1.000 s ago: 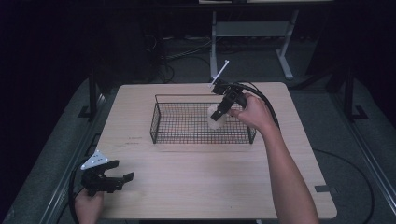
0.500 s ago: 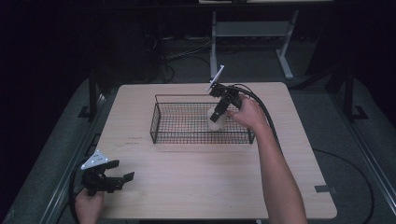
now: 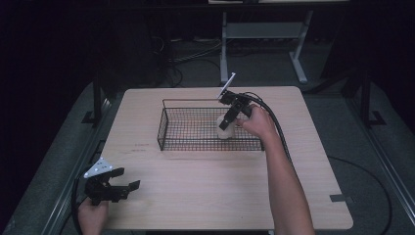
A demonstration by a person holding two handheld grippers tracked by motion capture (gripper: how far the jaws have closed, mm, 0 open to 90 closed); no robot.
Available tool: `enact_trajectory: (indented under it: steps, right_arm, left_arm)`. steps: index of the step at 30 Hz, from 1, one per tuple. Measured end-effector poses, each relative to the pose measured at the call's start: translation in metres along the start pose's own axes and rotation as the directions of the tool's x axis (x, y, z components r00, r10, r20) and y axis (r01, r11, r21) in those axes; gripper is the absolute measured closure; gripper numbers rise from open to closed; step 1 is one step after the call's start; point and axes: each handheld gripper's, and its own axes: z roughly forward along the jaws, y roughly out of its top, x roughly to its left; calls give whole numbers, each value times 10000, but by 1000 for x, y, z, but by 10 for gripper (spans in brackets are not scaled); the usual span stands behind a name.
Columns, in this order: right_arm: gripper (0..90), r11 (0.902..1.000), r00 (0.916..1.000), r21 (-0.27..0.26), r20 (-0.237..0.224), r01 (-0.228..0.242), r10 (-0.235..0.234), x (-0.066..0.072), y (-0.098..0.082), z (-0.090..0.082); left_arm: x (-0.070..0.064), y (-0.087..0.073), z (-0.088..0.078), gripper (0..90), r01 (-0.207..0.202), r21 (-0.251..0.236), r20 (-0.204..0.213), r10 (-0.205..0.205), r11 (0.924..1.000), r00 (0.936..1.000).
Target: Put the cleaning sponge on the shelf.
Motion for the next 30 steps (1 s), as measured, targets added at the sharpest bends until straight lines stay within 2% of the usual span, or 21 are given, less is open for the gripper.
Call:
enact_trajectory:
  steps: [3, 5, 22, 30]
  right_arm:
    - [287, 9996, 9995, -103, -151, -268, 266, -3, -1, 5]
    - [287, 9998, 9998, 22, -28, -215, 215, -4, -1, 9]
    - [287, 9994, 9994, 73, 38, -338, 338, -5, -1, 22]
    - [286, 9997, 9997, 75, 80, -246, 246, -4, 0, 23]
  left_arm:
    - [0, 0, 1, 137, -28, 49, 23, 28, 10000, 10000]
    - [0, 0, 0, 137, -21, 48, 13, 21, 10000, 10000]
    - [1, 0, 0, 137, -18, 2, -8, 18, 10000, 10000]
    - [0, 1, 1, 137, -42, 40, 1, 42, 10000, 10000]
